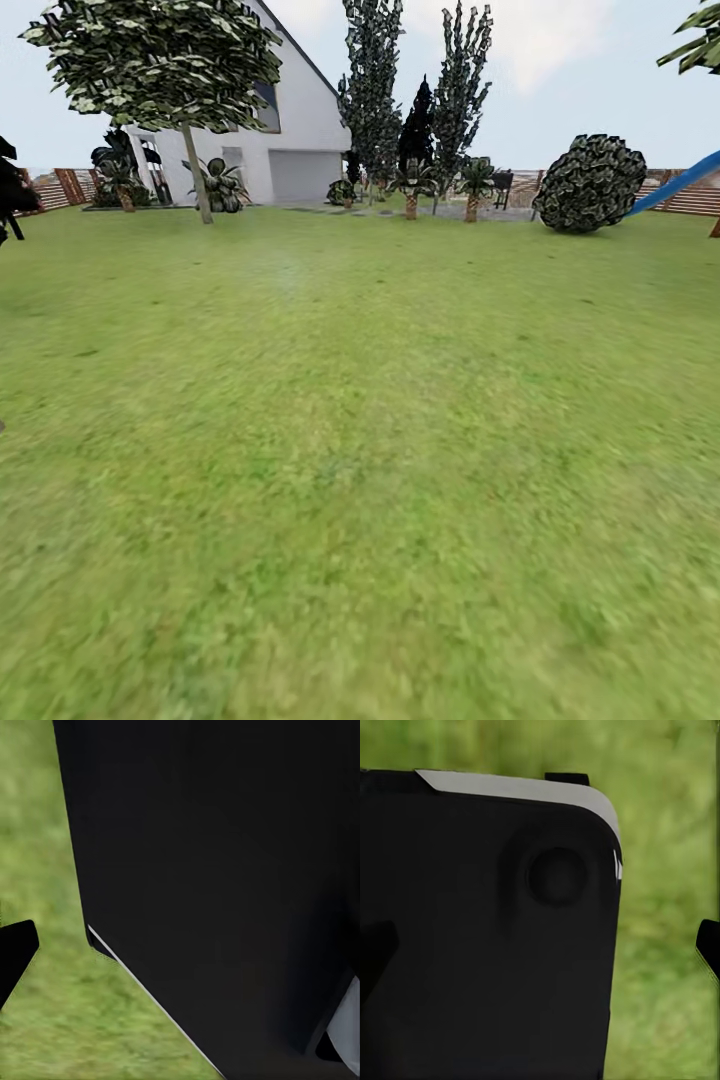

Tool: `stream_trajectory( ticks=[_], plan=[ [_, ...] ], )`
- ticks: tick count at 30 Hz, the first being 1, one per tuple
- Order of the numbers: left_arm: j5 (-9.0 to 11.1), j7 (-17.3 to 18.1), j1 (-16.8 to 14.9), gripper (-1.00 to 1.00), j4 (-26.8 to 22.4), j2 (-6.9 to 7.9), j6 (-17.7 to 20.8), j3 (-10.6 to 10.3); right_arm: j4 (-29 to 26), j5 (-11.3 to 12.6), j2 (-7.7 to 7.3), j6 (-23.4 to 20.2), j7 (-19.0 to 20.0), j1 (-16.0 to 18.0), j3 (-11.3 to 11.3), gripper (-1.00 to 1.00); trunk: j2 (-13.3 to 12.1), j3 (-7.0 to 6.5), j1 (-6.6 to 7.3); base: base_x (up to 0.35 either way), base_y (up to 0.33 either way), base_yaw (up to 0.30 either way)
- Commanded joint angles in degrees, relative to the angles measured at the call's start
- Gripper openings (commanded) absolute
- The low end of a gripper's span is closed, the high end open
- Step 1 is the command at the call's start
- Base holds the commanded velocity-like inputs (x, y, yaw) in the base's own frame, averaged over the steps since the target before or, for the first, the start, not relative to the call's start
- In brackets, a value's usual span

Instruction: Take the three Easter eggs out of the wicker basket on the lawn in the garden, then place them on the lawn next to a single tree (choose any tree) so that all three eggs are next to the same tree and none are left in the basket.

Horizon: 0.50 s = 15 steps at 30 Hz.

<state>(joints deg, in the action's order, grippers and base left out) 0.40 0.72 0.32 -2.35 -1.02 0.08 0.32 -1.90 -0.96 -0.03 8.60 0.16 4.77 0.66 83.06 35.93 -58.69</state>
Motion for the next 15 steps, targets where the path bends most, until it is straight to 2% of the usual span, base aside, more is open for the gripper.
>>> stream_trajectory(
  ticks=[1, 15],
  plan=[
    [0.04, 0.07, 0.03, 1.0, -0.11, 0.0, 0.01, 0.03, 0.05, -0.09, 0.01, 0.19, 0.02, 0.04, 0.04, 1.0, 0.02, 0.04, -0.03, 0.325, 0.0, 0.0],
    [0.04, 0.07, 0.03, 1.0, -0.11, 0.0, 0.01, 0.03, 0.04, -0.19, 0.15, 0.27, 0.02, 0.0, 0.13, 1.0, 0.02, 0.04, -0.03, 0.325, 0.0, 0.0]
  ],
)
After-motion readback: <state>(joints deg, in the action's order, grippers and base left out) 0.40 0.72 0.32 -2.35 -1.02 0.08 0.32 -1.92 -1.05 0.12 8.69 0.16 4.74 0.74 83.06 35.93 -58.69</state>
